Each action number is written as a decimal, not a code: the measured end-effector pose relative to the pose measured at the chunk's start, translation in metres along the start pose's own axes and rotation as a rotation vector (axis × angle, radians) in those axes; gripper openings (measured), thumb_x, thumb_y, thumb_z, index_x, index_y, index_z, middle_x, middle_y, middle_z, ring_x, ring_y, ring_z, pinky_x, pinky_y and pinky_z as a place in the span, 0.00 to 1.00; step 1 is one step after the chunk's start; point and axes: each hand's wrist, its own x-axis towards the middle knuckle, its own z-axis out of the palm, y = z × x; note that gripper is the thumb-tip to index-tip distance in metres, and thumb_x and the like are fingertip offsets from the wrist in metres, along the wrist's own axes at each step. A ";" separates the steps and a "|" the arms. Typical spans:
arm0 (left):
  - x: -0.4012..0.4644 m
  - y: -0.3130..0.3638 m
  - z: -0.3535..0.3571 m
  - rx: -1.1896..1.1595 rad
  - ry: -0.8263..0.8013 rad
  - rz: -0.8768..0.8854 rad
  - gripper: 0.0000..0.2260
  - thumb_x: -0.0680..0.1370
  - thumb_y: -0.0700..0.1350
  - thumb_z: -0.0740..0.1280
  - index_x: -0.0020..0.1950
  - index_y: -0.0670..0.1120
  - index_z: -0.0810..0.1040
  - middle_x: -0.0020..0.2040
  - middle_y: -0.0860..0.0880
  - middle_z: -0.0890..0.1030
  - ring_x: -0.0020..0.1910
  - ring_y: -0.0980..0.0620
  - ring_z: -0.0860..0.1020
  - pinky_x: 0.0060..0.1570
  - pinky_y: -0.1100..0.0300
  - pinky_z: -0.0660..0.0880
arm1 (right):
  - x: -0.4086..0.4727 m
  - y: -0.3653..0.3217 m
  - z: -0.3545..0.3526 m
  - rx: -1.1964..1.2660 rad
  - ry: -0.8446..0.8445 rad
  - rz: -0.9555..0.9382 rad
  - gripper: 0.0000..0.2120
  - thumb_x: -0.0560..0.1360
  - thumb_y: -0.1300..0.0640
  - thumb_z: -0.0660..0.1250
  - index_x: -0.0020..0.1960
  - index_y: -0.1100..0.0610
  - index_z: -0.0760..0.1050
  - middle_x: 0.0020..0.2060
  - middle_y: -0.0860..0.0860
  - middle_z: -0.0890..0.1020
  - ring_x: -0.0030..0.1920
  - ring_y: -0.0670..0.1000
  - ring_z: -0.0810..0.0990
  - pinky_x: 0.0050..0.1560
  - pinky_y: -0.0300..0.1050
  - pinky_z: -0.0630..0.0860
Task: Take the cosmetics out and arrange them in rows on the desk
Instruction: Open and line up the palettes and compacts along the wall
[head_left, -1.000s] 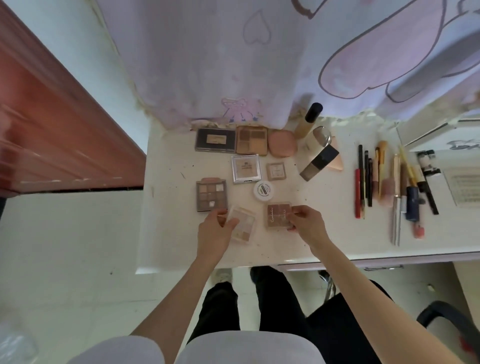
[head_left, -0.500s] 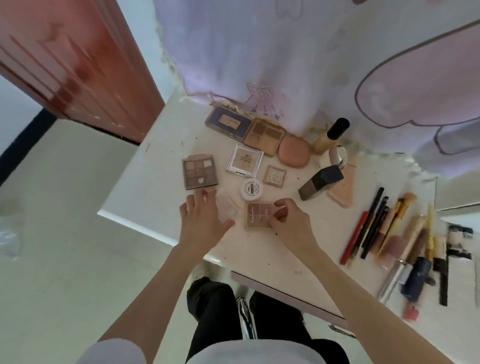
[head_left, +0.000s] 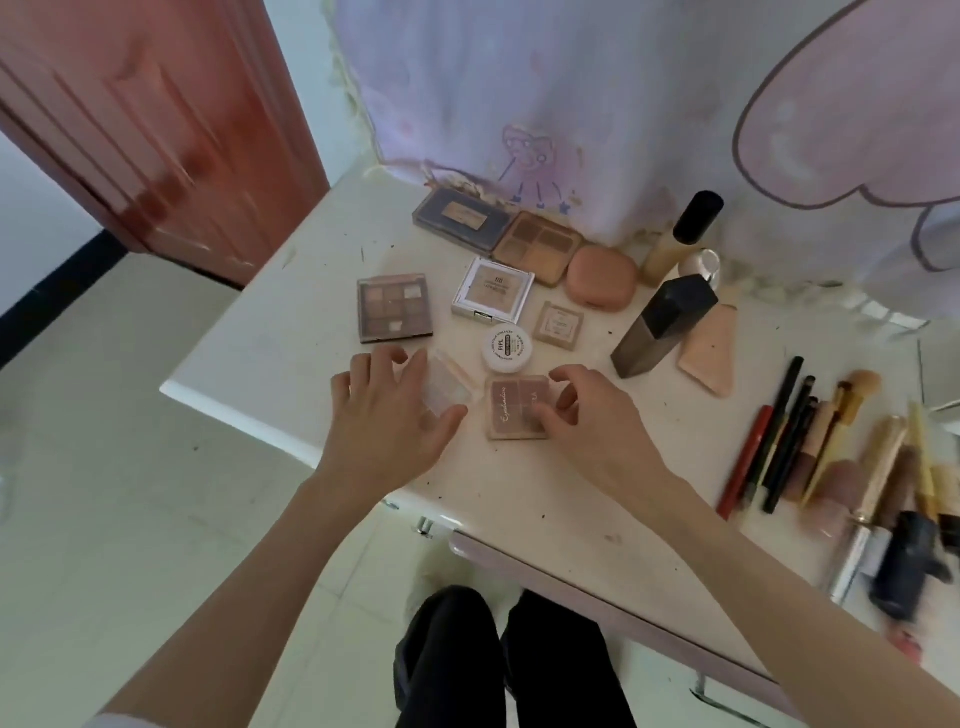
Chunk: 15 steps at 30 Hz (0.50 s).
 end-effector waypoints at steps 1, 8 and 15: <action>0.001 -0.002 0.000 -0.006 0.054 0.030 0.32 0.69 0.65 0.53 0.61 0.44 0.74 0.57 0.42 0.73 0.55 0.40 0.70 0.53 0.47 0.66 | -0.001 0.000 -0.001 -0.026 0.027 -0.031 0.16 0.77 0.52 0.62 0.64 0.53 0.69 0.47 0.46 0.71 0.46 0.48 0.72 0.48 0.42 0.69; 0.006 0.005 -0.012 0.016 0.192 0.236 0.29 0.72 0.61 0.53 0.66 0.44 0.71 0.63 0.43 0.73 0.62 0.41 0.72 0.58 0.47 0.69 | -0.021 -0.007 -0.017 -0.135 0.211 -0.289 0.21 0.78 0.51 0.61 0.70 0.52 0.65 0.63 0.48 0.72 0.63 0.47 0.70 0.61 0.41 0.66; 0.001 0.002 -0.046 0.037 0.196 0.297 0.34 0.72 0.63 0.45 0.74 0.48 0.61 0.73 0.47 0.63 0.72 0.49 0.62 0.70 0.53 0.57 | -0.026 -0.034 -0.035 -0.217 0.253 -0.456 0.23 0.78 0.52 0.61 0.72 0.52 0.62 0.66 0.50 0.68 0.66 0.52 0.65 0.64 0.45 0.64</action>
